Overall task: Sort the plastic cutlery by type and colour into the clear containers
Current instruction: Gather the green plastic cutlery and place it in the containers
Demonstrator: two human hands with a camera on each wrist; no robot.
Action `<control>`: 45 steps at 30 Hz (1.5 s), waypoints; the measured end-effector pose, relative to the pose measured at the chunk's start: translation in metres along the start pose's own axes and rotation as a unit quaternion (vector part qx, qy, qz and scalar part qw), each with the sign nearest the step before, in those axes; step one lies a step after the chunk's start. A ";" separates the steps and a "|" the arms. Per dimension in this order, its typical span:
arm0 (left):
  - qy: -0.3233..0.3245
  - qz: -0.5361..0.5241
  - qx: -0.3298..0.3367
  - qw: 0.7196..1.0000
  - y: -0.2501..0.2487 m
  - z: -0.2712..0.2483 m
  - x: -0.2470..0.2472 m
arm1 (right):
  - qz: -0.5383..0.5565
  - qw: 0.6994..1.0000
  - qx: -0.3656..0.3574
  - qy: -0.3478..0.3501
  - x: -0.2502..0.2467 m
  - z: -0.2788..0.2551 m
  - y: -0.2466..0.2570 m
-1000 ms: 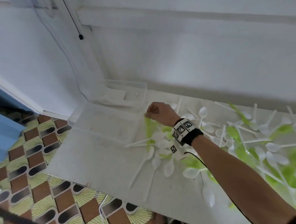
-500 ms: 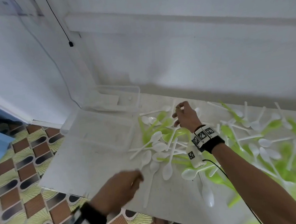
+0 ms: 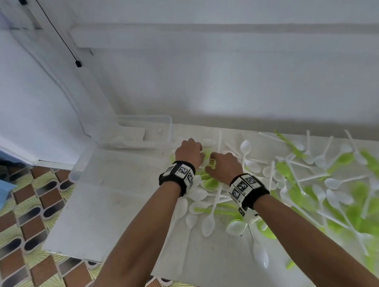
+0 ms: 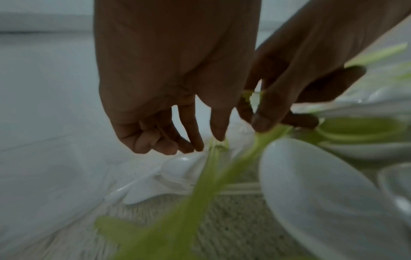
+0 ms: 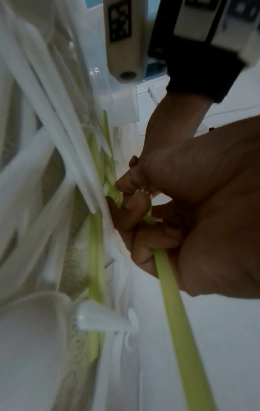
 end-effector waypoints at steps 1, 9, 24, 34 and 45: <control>0.014 0.013 -0.005 1.000 -0.001 0.003 0.005 | 0.007 1.000 0.006 -0.003 -0.002 -0.001 -0.002; 0.050 -0.133 -0.064 0.988 0.012 0.012 0.000 | 0.140 0.988 0.056 0.041 -0.016 0.005 -0.021; 0.033 -0.367 -0.114 0.923 0.053 -0.070 -0.069 | 0.208 0.978 0.007 -0.017 -0.066 0.016 -0.057; 0.063 -0.095 0.118 0.986 -0.019 -0.156 0.007 | 0.350 0.935 -0.001 -0.052 -0.067 -0.019 -0.074; 0.031 -0.079 0.033 0.996 0.001 -0.156 0.015 | 0.098 0.988 -0.081 0.084 -0.034 -0.071 -0.076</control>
Point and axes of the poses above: each hand's wrist, its own z-axis towards the middle knuckle, its own x-axis out of the palm, y = z × x, the point moved 5 cm from there along z, towards the middle knuckle, and after that the axes turned 4 degrees about -y, right-handed, at the moved point
